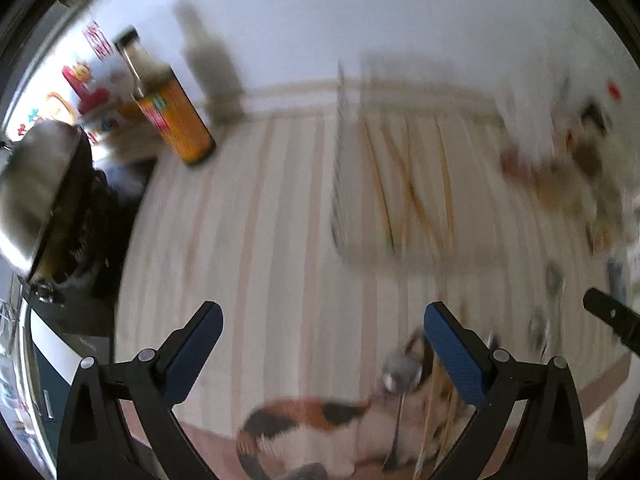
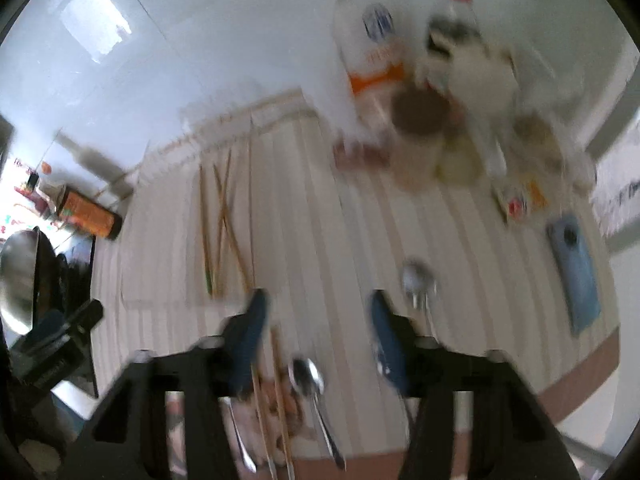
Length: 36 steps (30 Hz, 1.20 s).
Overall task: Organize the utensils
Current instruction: 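Grasp a wooden chopstick with each tool from the placemat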
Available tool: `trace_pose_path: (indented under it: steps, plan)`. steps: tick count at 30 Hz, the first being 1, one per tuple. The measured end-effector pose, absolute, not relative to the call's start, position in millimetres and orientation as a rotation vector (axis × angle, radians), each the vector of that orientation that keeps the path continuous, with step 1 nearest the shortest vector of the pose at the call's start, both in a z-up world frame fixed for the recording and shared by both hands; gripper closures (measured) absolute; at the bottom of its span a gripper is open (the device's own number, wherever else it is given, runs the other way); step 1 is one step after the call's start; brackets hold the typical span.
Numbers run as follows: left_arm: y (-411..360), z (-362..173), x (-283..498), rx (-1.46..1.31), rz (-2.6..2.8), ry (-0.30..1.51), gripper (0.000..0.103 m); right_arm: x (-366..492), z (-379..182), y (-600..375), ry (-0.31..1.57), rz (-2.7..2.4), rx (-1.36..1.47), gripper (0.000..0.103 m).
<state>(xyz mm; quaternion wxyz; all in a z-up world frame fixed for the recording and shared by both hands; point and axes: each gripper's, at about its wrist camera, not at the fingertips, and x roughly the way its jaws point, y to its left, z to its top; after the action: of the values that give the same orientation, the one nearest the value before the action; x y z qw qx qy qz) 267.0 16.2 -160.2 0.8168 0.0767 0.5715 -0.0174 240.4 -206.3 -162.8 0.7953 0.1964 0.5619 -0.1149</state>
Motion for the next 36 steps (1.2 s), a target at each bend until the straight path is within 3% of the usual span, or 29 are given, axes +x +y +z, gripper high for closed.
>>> trace_pose_path:
  steps: [1, 3, 14, 17, 21, 24, 28, 36]
  plan:
    - [15.2, -171.0, 258.7, 0.19, -0.025, 1.236, 0.0, 228.6, -172.5, -203.8, 1.233, -0.234, 0.441, 0.073]
    - [20.8, -191.6, 243.9, 0.225, 0.005, 1.264, 0.0, 212.8, -189.1, -195.5, 1.275, -0.197, 0.465, 0.077]
    - [55.3, -233.0, 218.7, 0.254, 0.136, 1.333, 0.0, 196.4, -289.1, -109.3, 1.493, -0.074, 0.375, 0.077]
    - [54.3, -230.8, 216.8, 0.229, 0.128, 1.339, 0.0, 195.2, -298.1, -97.5, 1.502, -0.1, 0.277, 0.097]
    - [34.3, -224.4, 210.3, 0.172, 0.039, 1.352, 0.002, 190.4, -298.4, -108.7, 1.505, -0.162, 0.231, 0.097]
    - [9.5, -225.1, 204.6, 0.134, -0.067, 1.379, 0.014, 183.0, -298.6, -133.3, 1.513, -0.204, 0.266, 0.097]
    - [-30.1, -236.2, 198.9, 0.092, -0.217, 1.444, 0.047, 173.5, -297.6, -164.5, 1.52, -0.261, 0.295, 0.097]
    - [-74.3, -272.7, 192.7, 0.201, -0.28, 1.526, 0.062, 159.2, -297.6, -196.3, 1.523, -0.303, 0.337, 0.097]
